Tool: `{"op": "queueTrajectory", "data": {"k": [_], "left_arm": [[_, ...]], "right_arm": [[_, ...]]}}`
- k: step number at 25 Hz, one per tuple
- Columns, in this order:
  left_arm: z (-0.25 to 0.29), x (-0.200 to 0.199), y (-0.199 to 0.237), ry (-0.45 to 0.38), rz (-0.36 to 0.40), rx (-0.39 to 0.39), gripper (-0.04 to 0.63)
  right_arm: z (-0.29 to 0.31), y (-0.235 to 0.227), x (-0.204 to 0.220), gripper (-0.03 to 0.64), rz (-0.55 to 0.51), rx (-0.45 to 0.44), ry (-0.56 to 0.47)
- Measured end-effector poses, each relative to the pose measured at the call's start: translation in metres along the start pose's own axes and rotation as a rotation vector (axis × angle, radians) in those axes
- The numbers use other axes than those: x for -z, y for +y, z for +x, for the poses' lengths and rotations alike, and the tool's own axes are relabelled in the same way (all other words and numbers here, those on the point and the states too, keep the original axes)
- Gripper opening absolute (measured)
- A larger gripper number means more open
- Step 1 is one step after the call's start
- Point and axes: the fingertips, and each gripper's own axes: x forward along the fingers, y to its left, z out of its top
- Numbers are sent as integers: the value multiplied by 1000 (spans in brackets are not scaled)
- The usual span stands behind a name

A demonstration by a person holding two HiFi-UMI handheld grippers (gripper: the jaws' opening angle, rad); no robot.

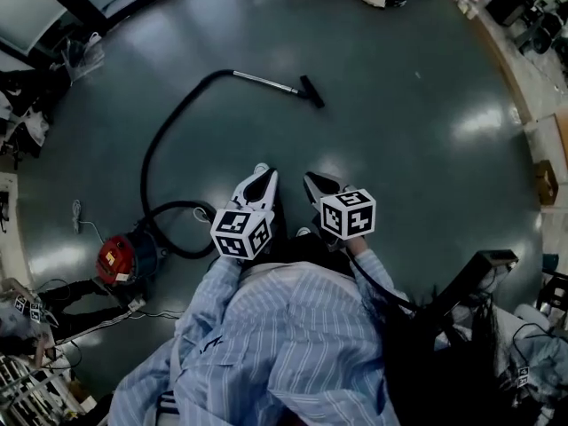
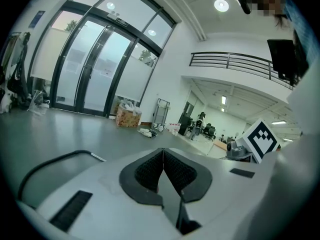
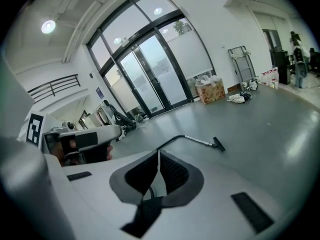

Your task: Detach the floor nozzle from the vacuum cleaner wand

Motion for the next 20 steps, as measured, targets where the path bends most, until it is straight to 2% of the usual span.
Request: {"op": "queueTrajectory", "data": {"k": [4, 11, 14, 20], "left_arm": [[37, -19, 21, 18, 29, 64, 8], [91, -79, 79, 56, 182, 169, 8], [112, -109, 118, 44, 171, 166, 8], [149, -141, 178, 73, 88, 181, 8]], "right_arm": [[25, -21, -25, 17, 41, 47, -8], [89, -41, -95, 17, 150, 115, -41], [123, -45, -126, 17, 173, 133, -42], [163, -68, -163, 17, 268, 198, -51]]}}
